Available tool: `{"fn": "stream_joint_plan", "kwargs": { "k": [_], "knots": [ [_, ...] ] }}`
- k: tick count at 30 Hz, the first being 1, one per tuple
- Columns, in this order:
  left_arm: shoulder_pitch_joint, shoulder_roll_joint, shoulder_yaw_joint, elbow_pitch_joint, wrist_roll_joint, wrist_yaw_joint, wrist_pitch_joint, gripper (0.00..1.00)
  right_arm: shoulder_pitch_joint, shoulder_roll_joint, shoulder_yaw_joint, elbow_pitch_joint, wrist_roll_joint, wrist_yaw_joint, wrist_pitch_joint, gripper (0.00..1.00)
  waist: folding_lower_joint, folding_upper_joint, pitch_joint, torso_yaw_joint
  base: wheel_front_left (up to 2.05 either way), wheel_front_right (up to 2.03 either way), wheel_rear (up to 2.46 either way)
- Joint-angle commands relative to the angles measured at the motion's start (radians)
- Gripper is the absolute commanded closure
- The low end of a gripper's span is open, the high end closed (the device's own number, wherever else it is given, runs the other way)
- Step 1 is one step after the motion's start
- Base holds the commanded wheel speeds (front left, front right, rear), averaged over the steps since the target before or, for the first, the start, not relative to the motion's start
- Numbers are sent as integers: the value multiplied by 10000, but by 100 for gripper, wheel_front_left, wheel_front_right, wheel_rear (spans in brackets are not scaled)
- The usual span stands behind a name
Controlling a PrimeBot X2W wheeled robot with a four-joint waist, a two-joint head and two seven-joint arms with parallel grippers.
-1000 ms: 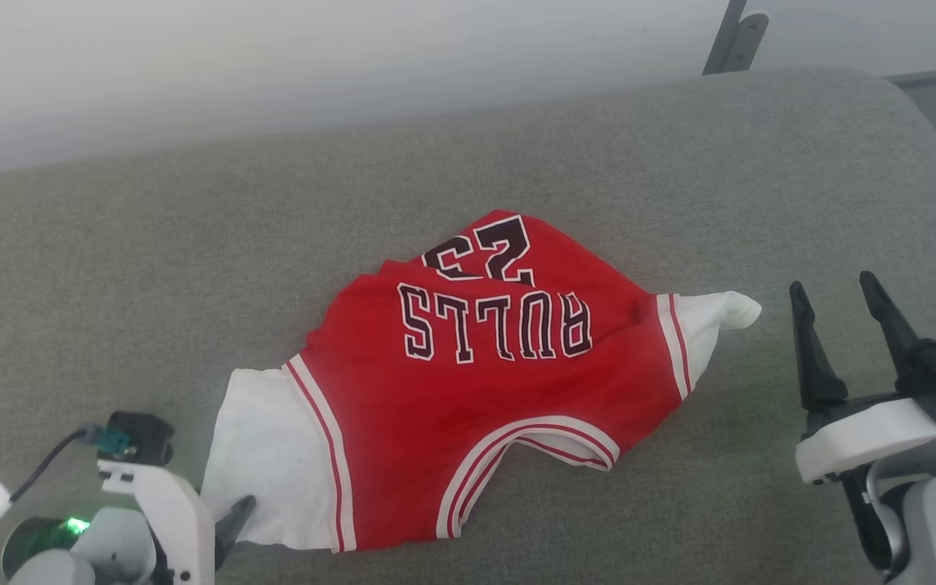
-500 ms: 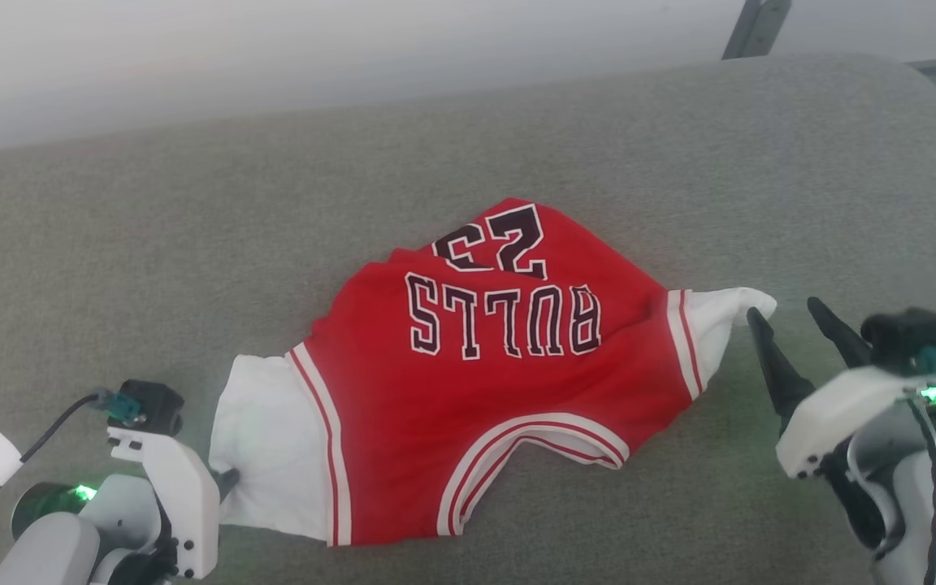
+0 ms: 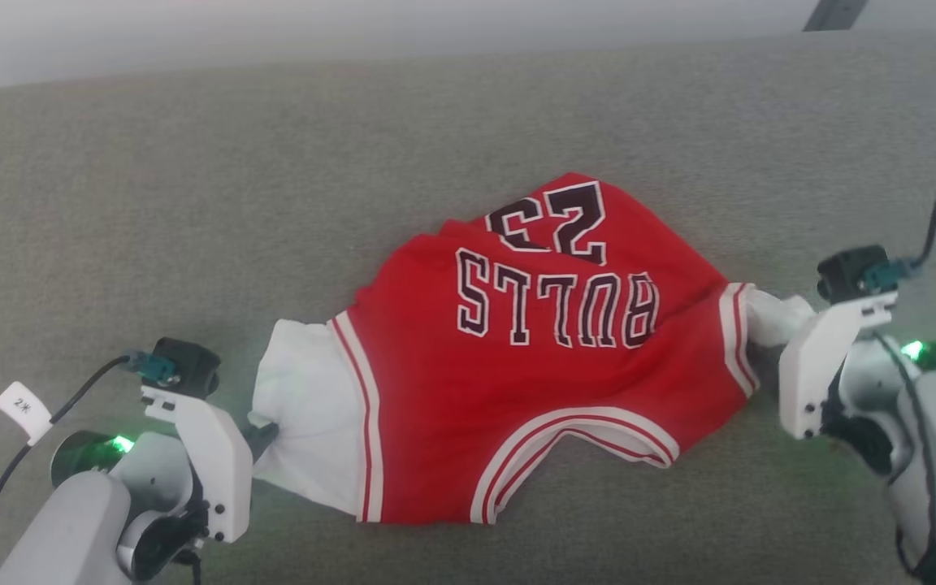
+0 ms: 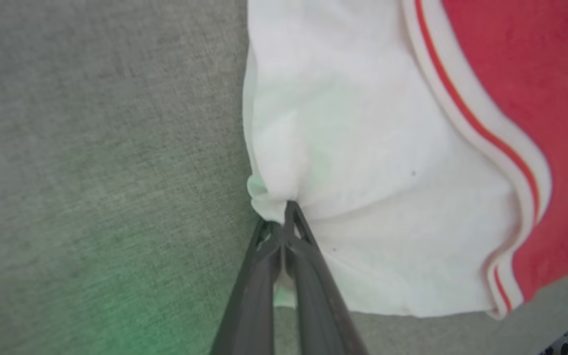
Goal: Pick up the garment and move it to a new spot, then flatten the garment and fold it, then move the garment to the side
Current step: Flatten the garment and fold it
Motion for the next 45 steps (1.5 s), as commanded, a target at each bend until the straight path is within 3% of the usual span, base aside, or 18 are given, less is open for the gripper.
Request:
{"fn": "stream_joint_plan", "kwargs": {
  "k": [1, 2, 3, 13, 24, 31, 37, 45],
  "knots": [
    [-44, -207, -227, 352, -38, 56, -25, 100, -183, 11, 316, 404, 92, -4, 402, 46, 1, -1, 129, 162, 0, 0, 0],
    [-86, -212, -265, 369, -57, 46, -45, 100, -273, 32, 440, 534, 217, -4, 520, 67, 1, -1, 155, 204, 0, 0, 0],
    [-124, -211, -297, 385, -76, 34, -57, 100, -362, 0, 553, 664, 294, -1, 652, 100, 1, -1, 171, 237, 0, 0, 0],
    [-210, 62, -211, 99, -270, 22, -66, 100, -856, -489, 1068, 756, 994, -12, 922, 100, 1, -1, 4, 317, 0, 0, 0],
    [-896, 1310, 622, -2231, -785, 491, 1365, 100, -1356, -1043, 1232, -1315, 2077, -9, 1030, 100, 1, -1, -1014, 55, 0, 0, 0],
    [-2456, 2063, 1007, -3326, -905, 680, 2509, 100, -2309, -1277, 1341, -2400, 2181, -10, 920, 100, 1, -1, -1664, -56, 0, 0, 0],
    [-4413, 2258, 1120, -3101, -766, 473, 2690, 100, -3465, -1438, 1550, -2708, 1935, -9, 514, 100, 1, -1, -2013, -77, 0, 0, 0],
    [-6944, 2074, 775, -1584, -519, 115, 2139, 100, -5029, -1378, 2233, -2329, 1800, -10, -276, 100, 1, -1, -2173, -40, 0, 0, 0]
  ]
}}
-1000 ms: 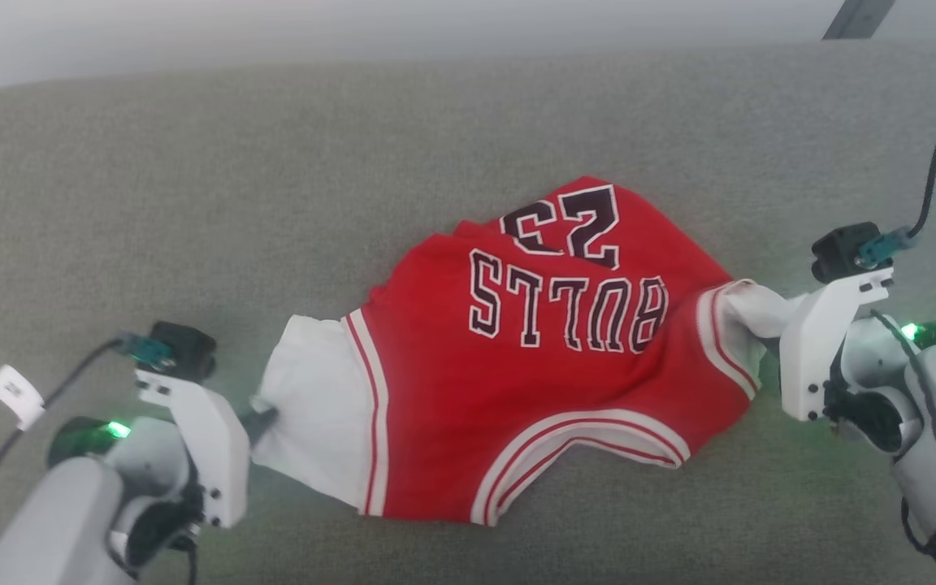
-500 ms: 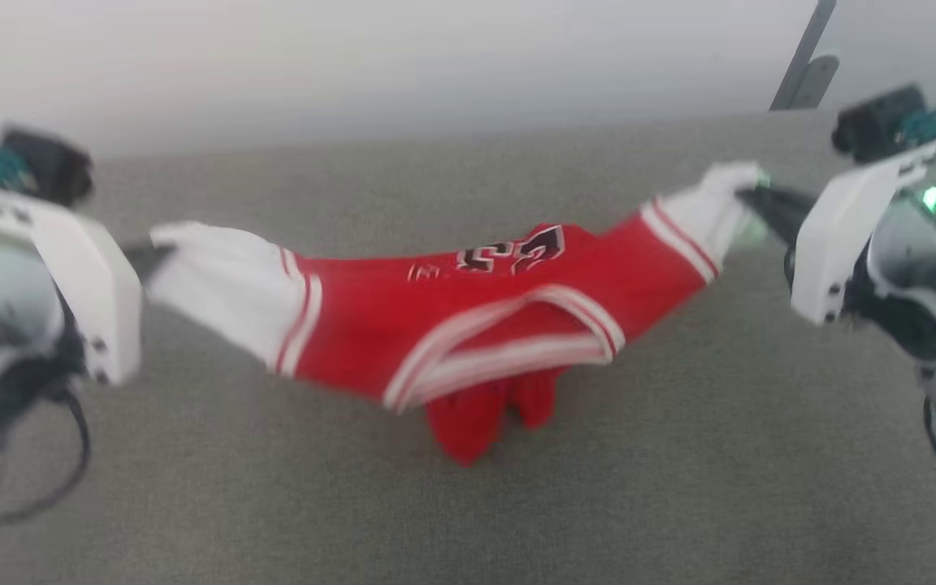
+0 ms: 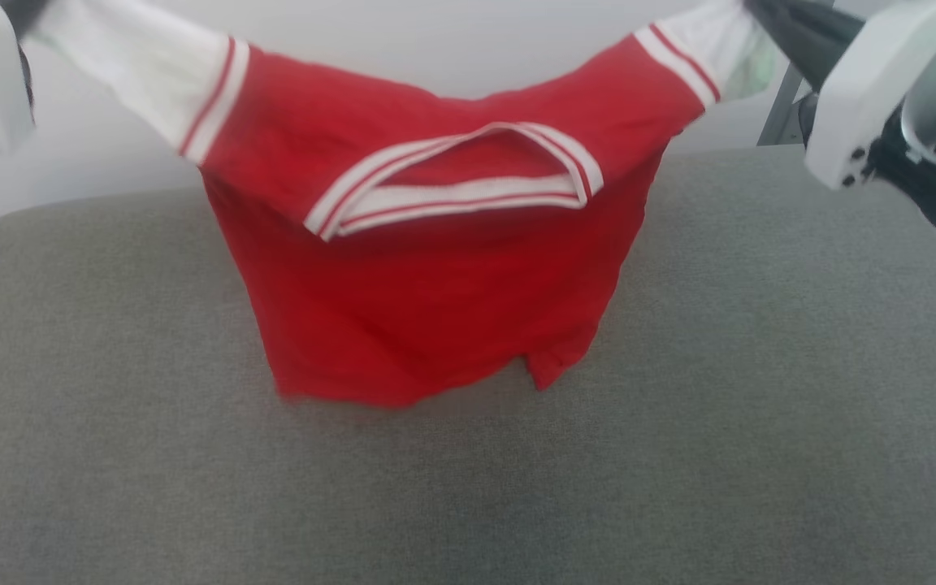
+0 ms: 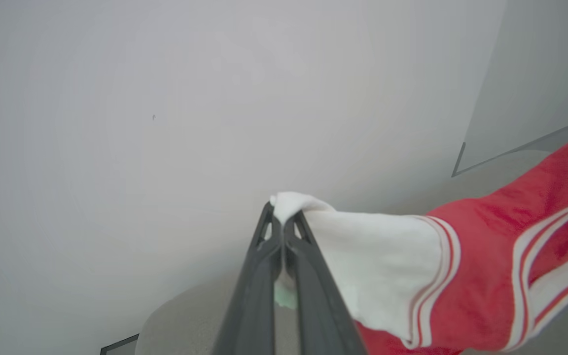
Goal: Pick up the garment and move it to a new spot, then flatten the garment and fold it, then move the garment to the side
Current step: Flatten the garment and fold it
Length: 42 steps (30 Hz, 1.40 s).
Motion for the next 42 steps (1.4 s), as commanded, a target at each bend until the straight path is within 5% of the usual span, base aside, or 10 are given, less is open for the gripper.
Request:
{"fn": "stream_joint_plan", "kwargs": {
  "k": [1, 14, 22, 28, 35, 42],
  "knots": [
    [-279, -59, -81, 240, 36, -45, -125, 100, -237, 67, 126, 144, -105, -18, -176, 100, 0, 0, 40, 11, 0, 0, 0],
    [-2893, -366, -936, 2606, 955, -222, -2983, 100, -2870, 847, 485, 2780, -1508, -18, -2421, 100, 0, 0, 1913, 168, 0, 0, 0],
    [-5442, -647, -1518, 4199, 1682, -231, -6459, 100, -5276, 1562, -829, 5165, -4569, -18, -5782, 100, 0, 0, 3696, 349, 0, 0, 0],
    [-6357, -944, -1793, 5454, 2164, -231, -9601, 100, -5747, 2107, -2307, 5989, -6993, -18, -6567, 100, 0, 0, 4360, 608, 0, 0, 0],
    [-5049, -1193, -3097, 6641, 1239, -232, -9700, 100, -4210, 2688, -2527, 6637, -7495, -19, -6632, 100, 0, 0, 4135, 841, 0, 0, 0],
    [-2827, -831, -4478, 6409, -414, -233, -8529, 100, -2115, 3279, -1640, 7287, -5187, -18, -6022, 100, 0, 0, 3353, 894, 0, 0, 0]
  ]
}}
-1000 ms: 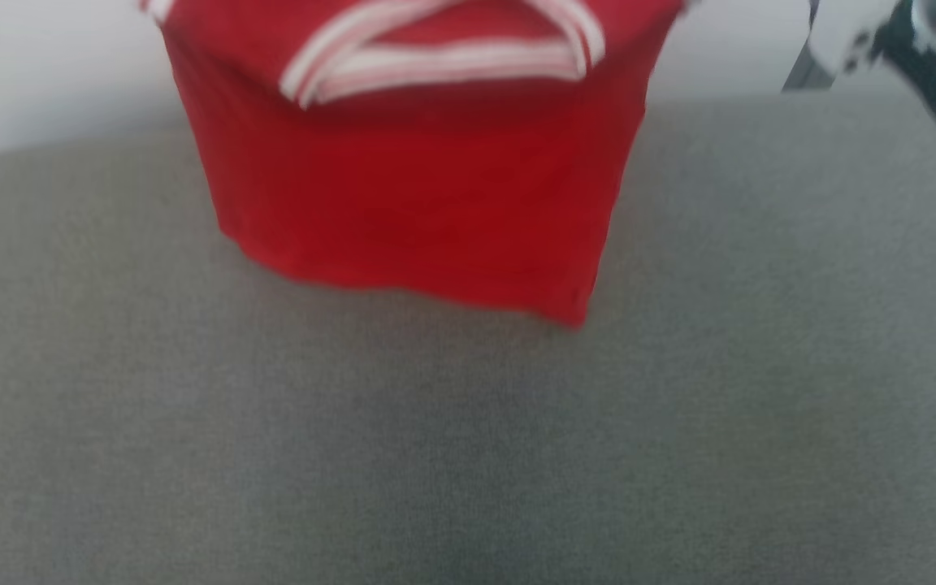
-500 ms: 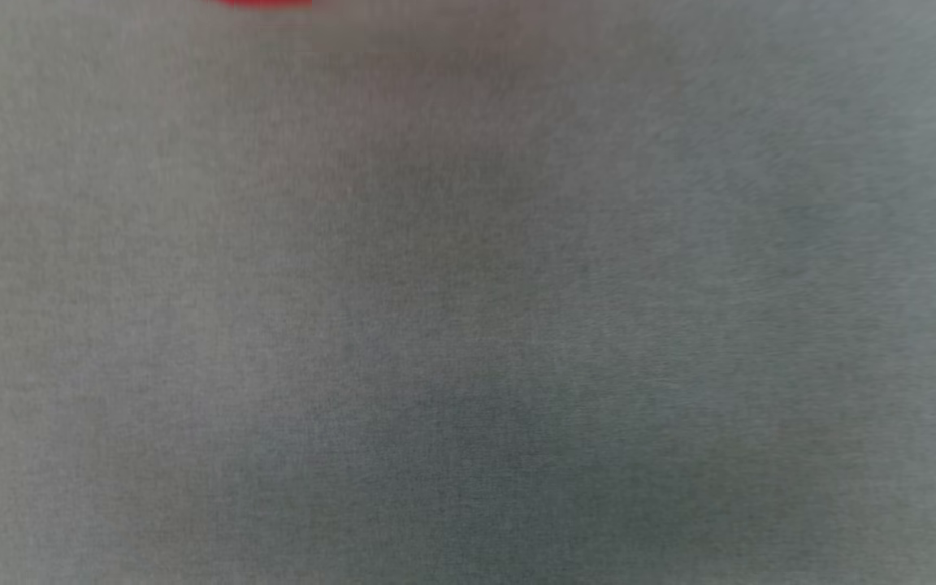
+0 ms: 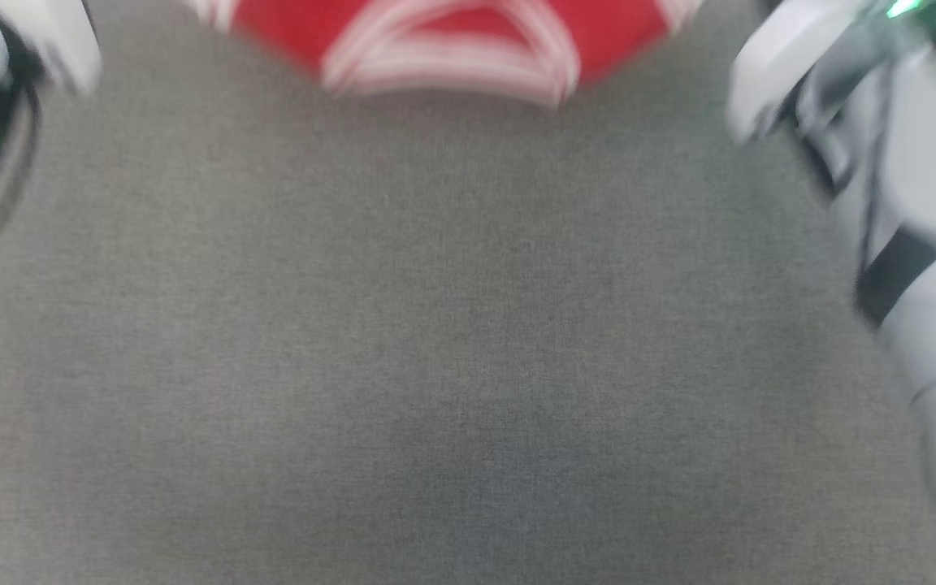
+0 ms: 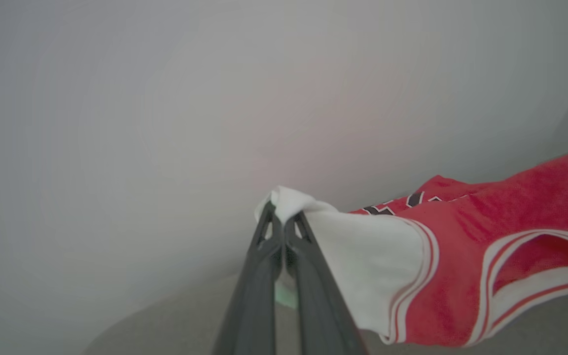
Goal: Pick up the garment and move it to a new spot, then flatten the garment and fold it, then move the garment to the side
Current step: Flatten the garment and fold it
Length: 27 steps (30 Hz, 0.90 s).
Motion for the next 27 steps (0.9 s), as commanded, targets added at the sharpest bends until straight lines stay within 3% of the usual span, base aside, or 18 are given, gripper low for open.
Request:
{"fn": "stream_joint_plan", "kwargs": {
  "k": [1, 4, 8, 9, 13, 20, 27],
  "knots": [
    [690, 228, -248, -221, -457, -3, 316, 100, 615, 51, 495, -151, 726, -18, 376, 100, 0, 0, -408, 12, 0, 0, 0],
    [1833, 584, -561, -631, -1228, -3, 947, 100, 1640, -215, 1434, -887, 2117, -18, 1082, 100, 0, 0, -757, -66, 0, 0, 0],
    [3394, 1092, -741, -1200, -1988, -2, 1602, 100, 3017, -1184, 2481, -2419, 3819, -18, 2089, 100, 0, 0, -1236, -164, 0, 0, 0],
    [3394, 1092, -741, -1200, -1988, -2, 1602, 100, 3017, -1184, 2481, -2419, 3819, -18, 2089, 100, 0, 0, -1236, -164, 0, 0, 0],
    [4881, 1537, -703, -1909, -2582, 270, 2045, 100, 4403, -2304, 3200, -3980, 5078, -18, 3108, 100, 0, 0, -1650, -233, 0, 0, 0],
    [7439, 2527, -558, -4039, -3583, 1247, 2587, 100, 6595, -3845, 3653, -6304, 6752, -18, 4927, 100, 0, 0, -2202, -344, 0, 0, 0],
    [9718, 3806, -231, -6784, -4576, 2823, 2908, 100, 8552, -4878, 3353, -8032, 7739, -18, 6509, 100, 0, 0, -2434, -412, 0, 0, 0]
  ]
}}
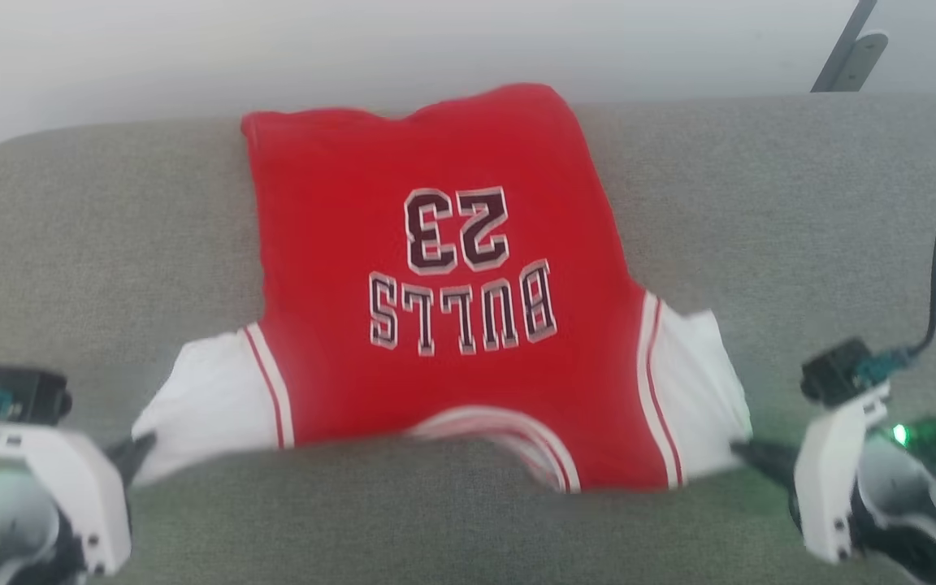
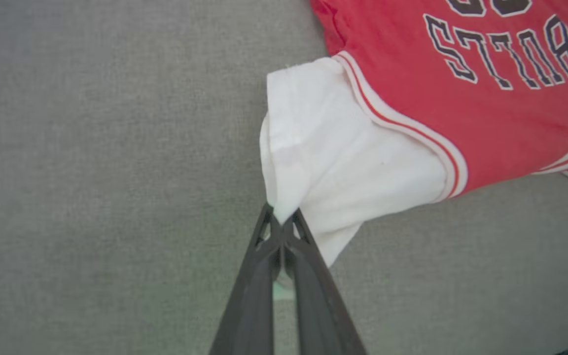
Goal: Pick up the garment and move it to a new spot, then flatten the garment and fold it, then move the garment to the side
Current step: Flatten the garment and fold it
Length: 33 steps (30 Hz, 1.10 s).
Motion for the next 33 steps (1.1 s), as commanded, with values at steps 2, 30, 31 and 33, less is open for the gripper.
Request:
{"fn": "stream_joint_plan", "kwargs": {
  "k": [2, 30, 31, 33],
  "knots": [
    [661, 431, 154, -693, -254, 515, 44, 100, 631, -219, -227, -456, 241, -18, 412, 100, 0, -1, -14, -15, 0, 0, 0],
    [2699, 701, 313, -2894, -610, 2145, -1151, 100, 2708, 1768, -4533, -4075, -2363, -12, 3334, 0, 0, -1, 542, 179, 0, 0, 0],
    [2650, 696, 309, -2907, -564, 2118, -1155, 100, 2425, 1767, -4616, -4235, -2530, -12, 3271, 0, 0, -1, 606, 202, 0, 0, 0],
    [2519, 661, 296, -2909, -491, 2068, -1129, 100, 1737, 1693, -4559, -4329, -3031, -13, 3059, 0, 0, -1, 745, 265, 0, 0, 0]
  ]
}}
